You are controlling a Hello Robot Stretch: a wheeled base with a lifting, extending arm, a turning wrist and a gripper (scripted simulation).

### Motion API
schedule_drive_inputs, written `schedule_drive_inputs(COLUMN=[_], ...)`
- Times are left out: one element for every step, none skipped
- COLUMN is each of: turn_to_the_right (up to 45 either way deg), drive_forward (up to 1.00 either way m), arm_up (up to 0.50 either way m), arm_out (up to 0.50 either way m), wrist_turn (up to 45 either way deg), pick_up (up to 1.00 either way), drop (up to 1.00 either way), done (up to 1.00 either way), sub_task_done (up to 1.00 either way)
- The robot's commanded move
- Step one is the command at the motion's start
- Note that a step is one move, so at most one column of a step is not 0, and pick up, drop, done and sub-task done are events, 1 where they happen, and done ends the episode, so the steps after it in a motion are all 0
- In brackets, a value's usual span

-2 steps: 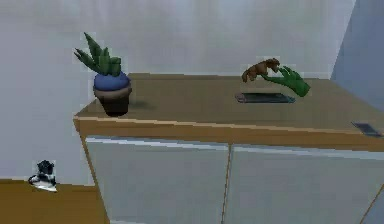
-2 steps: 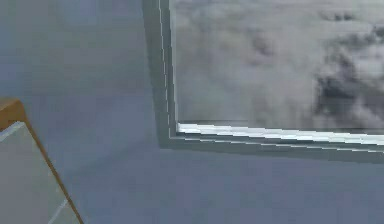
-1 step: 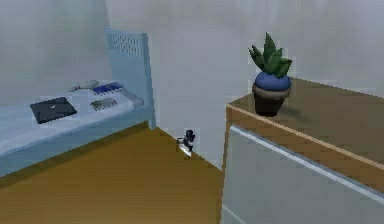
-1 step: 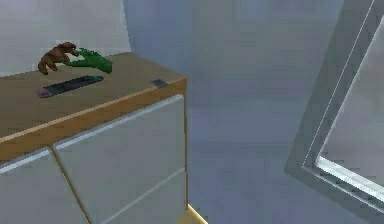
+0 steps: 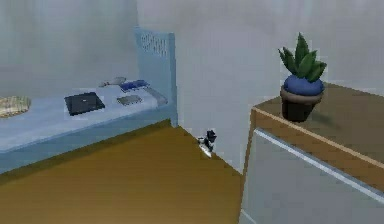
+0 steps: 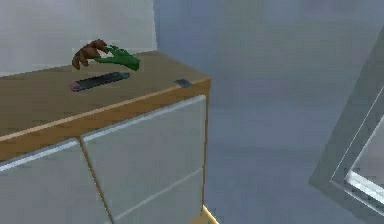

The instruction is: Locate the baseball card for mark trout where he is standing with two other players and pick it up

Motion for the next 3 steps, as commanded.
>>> schedule_drive_inputs(turn_to_the_right=[45.0, 45.0, 6.0], drive_forward=[0.0, 0.0, 0.0], arm_up=[0.0, 0.0, 0.0], arm_out=[0.0, 0.0, 0.0], wrist_turn=[0.0, 0.0, 0.0], pick_up=[0.0, 0.0, 0.0], drop=[0.0, 0.0, 0.0], done=[0.0, 0.0, 0.0], sub_task_done=[0.0, 0.0, 0.0])
